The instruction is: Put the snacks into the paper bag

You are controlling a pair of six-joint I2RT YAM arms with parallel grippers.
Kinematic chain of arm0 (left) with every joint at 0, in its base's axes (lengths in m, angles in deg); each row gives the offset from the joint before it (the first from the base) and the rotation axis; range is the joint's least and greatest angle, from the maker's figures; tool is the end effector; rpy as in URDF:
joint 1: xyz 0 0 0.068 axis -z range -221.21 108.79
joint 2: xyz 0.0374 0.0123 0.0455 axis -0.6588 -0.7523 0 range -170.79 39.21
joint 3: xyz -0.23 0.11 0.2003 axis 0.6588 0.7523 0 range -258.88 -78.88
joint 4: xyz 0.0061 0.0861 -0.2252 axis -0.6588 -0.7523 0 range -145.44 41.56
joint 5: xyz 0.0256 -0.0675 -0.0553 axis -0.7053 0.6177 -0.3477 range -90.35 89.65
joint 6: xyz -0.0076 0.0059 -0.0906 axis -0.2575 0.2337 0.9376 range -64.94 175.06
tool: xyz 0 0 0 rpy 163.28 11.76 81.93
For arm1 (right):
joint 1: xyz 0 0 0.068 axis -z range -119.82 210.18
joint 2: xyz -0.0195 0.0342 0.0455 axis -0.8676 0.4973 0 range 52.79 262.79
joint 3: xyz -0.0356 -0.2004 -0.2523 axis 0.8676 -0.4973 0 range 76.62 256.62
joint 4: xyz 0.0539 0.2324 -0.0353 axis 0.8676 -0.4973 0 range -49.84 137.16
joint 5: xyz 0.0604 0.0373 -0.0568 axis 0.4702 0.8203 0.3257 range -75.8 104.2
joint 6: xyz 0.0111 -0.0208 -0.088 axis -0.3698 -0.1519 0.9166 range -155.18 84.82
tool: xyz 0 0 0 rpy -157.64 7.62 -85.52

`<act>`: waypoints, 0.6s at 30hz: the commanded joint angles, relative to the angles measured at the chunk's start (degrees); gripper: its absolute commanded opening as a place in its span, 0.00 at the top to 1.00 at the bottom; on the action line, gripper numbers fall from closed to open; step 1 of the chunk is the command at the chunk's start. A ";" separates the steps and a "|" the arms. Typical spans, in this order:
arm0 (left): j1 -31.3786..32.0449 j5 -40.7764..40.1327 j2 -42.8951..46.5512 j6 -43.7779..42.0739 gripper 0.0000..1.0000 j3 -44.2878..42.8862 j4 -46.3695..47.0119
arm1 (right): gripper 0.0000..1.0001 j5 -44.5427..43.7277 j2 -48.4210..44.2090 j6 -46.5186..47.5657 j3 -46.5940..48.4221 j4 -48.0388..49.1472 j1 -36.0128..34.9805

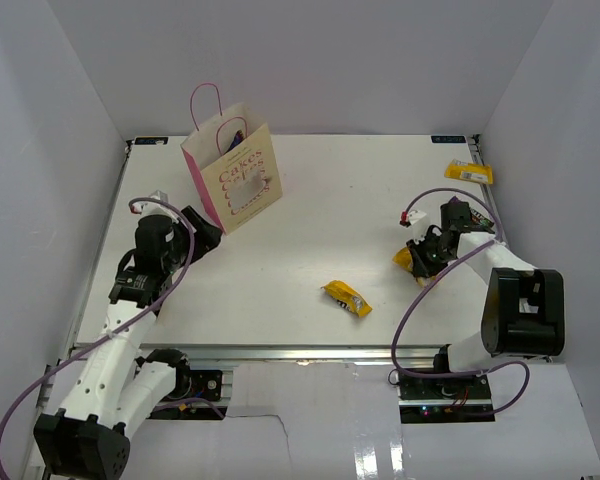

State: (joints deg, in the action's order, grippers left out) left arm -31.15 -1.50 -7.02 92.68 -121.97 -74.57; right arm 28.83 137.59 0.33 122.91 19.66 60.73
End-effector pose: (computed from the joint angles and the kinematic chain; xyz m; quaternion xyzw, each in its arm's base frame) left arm 0.1605 -0.0269 0.3140 -0.2104 0.8368 -0.1964 0.4658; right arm 0.2657 0.0182 0.1972 -0.3167 0.9175 0.0547 0.2345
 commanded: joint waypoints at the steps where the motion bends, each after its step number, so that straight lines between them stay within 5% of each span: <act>1: -0.22 1.05 -1.13 3.77 0.15 0.46 -1.21 | 0.85 10.04 -3.58 4.47 3.81 -3.52 -0.47; 5: -0.22 17.29 -1.13 6.47 0.19 6.52 11.68 | 0.87 24.35 -5.69 11.77 10.48 -9.91 -4.76; 9: 0.39 33.27 -3.32 15.86 0.19 13.11 34.75 | 0.87 27.55 -2.55 12.49 19.43 -10.46 -12.04; 18: 14.01 29.98 -19.14 20.73 0.16 5.22 41.06 | 0.87 20.79 7.04 -1.66 27.45 -1.51 -29.64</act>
State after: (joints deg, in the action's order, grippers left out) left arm -19.74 27.59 -23.59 110.39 -112.88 -39.69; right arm 50.29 143.42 4.04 147.36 14.67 33.50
